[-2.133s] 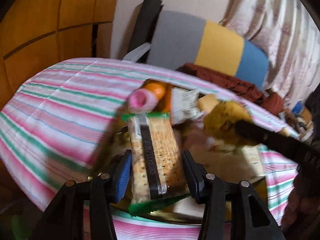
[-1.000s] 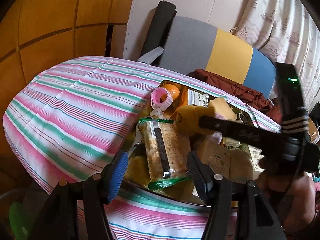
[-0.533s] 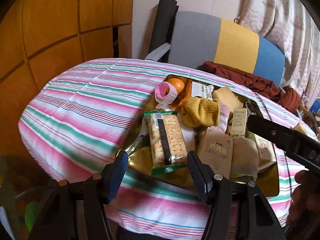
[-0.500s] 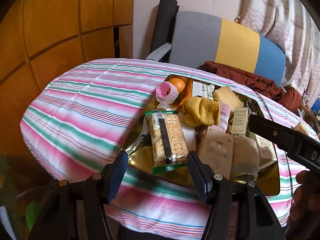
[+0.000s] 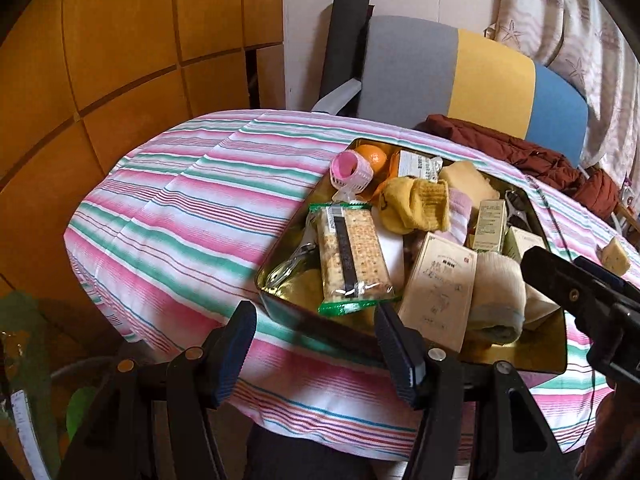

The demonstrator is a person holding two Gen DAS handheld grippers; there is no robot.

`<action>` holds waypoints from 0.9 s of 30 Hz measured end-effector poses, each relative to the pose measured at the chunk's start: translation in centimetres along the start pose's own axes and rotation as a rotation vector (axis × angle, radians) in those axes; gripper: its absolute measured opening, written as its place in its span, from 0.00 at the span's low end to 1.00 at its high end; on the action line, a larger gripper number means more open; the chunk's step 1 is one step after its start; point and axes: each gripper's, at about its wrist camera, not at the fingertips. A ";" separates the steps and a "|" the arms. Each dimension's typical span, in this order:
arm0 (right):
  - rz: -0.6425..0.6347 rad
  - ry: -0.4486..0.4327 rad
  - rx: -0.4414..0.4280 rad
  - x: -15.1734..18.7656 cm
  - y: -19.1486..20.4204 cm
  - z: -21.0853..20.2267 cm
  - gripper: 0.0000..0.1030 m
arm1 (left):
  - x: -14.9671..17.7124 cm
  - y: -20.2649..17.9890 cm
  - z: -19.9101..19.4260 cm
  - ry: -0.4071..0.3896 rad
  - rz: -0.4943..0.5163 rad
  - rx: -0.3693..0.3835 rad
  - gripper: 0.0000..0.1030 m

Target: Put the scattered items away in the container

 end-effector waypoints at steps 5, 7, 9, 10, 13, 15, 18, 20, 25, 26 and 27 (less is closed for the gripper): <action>-0.013 -0.013 0.091 0.2 -0.2 -0.5 1.00 | 0.2 -0.4 -0.4 0.002 0.023 -0.042 0.60; -0.024 -0.026 0.120 0.2 0.0 -0.8 1.00 | 0.2 -0.4 -0.5 0.007 0.010 -0.042 0.60; -0.037 -0.031 0.117 0.2 0.1 -1.0 1.00 | 0.2 -0.4 -0.5 0.019 -0.003 -0.043 0.60; -0.041 -0.030 0.112 0.2 0.2 -1.0 1.00 | 0.2 -0.5 -0.5 0.027 -0.004 -0.049 0.60; -0.028 -0.027 0.112 0.3 0.1 -0.9 1.00 | 0.2 -0.7 -0.6 0.034 0.007 -0.053 0.60; -0.003 -0.011 0.109 0.4 -0.1 -0.8 1.00 | 0.3 -0.8 -0.8 0.034 0.004 -0.053 0.60; 0.064 0.028 0.088 0.6 -0.6 -0.5 1.00 | 0.2 -0.7 -0.8 0.037 0.005 -0.079 0.60; 0.092 0.043 0.083 0.7 -0.9 -0.4 1.00 | 0.2 -0.8 -0.8 0.036 0.020 -0.105 0.60; 0.122 0.066 0.070 1.0 -1.4 -0.1 1.00 | 0.3 -1.0 -0.8 0.050 0.016 -0.079 0.59; 0.121 0.066 0.071 1.0 -1.3 -0.1 1.00 | 0.3 -1.2 -0.8 0.053 0.018 -0.075 0.59; 0.118 0.066 0.069 1.0 -1.3 -0.1 1.00 | 0.4 -1.3 -0.8 0.056 0.023 -0.073 0.59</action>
Point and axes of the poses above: each gripper's, at about its wrist camera, not at the fingertips, and z roughly the way its jaws point, y to its left, x to its underside, and after that the axes turned 12 degrees about -y, right-handed
